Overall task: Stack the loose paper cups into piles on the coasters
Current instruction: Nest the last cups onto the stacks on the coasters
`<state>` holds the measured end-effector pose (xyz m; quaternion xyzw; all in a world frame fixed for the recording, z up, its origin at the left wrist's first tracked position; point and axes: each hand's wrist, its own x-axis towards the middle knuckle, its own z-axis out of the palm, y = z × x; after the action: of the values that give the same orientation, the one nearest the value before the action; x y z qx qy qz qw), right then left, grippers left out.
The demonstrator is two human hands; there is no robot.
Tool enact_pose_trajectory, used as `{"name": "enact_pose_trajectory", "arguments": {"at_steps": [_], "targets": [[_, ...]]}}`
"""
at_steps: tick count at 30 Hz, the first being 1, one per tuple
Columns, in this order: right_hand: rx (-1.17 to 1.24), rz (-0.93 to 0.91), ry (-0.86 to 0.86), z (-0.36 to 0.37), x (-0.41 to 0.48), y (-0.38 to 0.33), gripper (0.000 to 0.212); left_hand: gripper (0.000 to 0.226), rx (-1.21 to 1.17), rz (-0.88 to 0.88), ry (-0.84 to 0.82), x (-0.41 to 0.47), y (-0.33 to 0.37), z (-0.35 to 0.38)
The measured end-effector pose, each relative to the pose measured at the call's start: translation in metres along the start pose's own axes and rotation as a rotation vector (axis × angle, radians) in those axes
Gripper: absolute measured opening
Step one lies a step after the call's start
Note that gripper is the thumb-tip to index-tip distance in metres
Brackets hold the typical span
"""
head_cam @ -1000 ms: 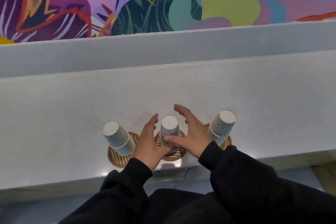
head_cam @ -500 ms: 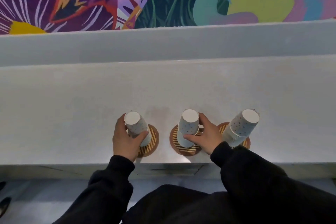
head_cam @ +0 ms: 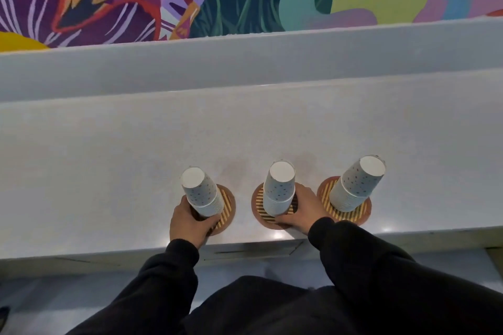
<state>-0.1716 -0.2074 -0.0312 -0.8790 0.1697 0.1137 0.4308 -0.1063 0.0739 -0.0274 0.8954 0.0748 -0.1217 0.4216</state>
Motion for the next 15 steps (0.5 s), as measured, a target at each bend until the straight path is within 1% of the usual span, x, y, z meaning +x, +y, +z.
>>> {"name": "enact_pose_trajectory", "arguments": {"at_steps": [5,15], "targets": [[-0.05,-0.003,0.023,0.0022,0.0013,0.002,0.085,0.081,0.029,0.034,0.015,-0.0008,-0.0034,0.0015],[-0.055,0.009,0.021,0.0028,0.0052,0.006,0.083,0.081,0.03,0.061,0.023,0.0027,-0.0092,0.0034]]}}
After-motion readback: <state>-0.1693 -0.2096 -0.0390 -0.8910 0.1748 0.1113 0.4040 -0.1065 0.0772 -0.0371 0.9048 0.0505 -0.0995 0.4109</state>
